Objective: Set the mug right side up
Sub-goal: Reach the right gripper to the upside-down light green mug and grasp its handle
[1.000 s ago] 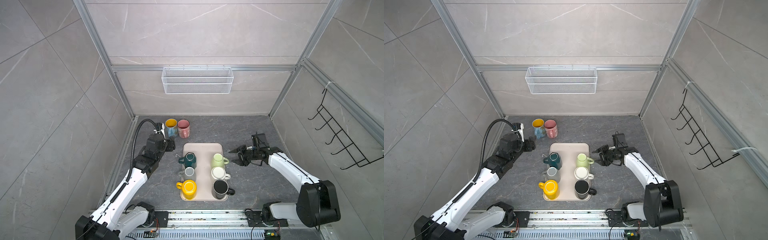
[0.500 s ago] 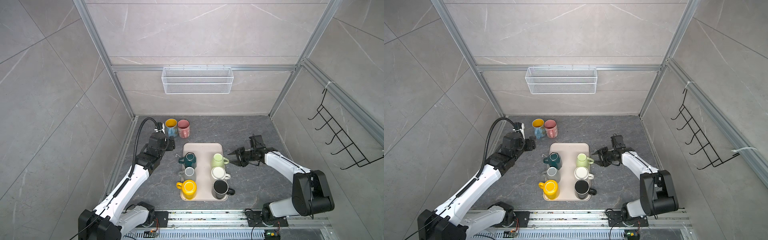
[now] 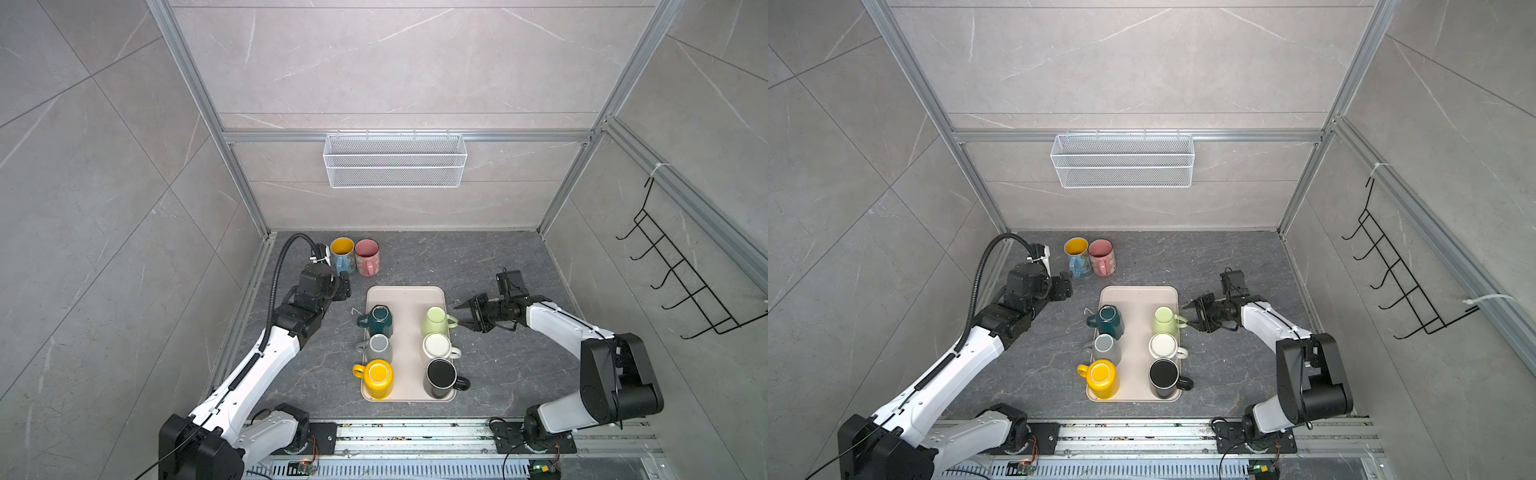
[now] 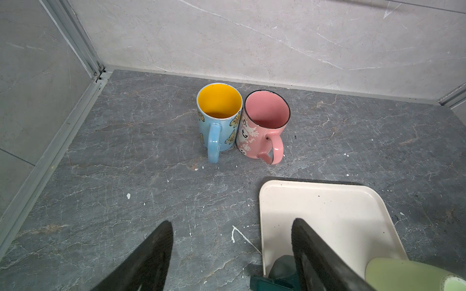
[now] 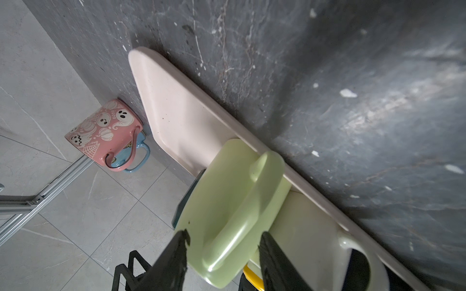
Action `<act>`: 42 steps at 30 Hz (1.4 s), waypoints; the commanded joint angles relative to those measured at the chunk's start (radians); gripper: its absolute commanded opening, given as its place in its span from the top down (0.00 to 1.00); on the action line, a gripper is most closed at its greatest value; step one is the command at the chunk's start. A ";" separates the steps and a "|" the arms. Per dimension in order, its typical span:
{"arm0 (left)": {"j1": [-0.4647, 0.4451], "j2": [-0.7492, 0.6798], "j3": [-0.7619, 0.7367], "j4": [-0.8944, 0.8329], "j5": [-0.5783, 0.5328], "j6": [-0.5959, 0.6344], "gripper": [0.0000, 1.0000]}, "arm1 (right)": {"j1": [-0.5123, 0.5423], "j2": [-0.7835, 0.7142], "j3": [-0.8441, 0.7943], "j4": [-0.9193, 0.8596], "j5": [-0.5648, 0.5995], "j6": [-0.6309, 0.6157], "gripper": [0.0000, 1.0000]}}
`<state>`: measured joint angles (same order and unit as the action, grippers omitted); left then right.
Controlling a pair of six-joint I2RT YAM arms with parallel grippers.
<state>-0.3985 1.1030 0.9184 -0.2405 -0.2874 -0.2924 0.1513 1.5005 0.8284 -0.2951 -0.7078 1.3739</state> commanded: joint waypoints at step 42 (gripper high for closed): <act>0.005 -0.005 0.039 -0.006 -0.054 0.009 0.24 | 0.111 0.192 0.067 0.232 0.028 0.117 0.80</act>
<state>-0.3985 1.1030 0.9184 -0.2607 -0.3157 -0.2916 0.2497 1.6653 0.8707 -0.0963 -0.6926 1.4788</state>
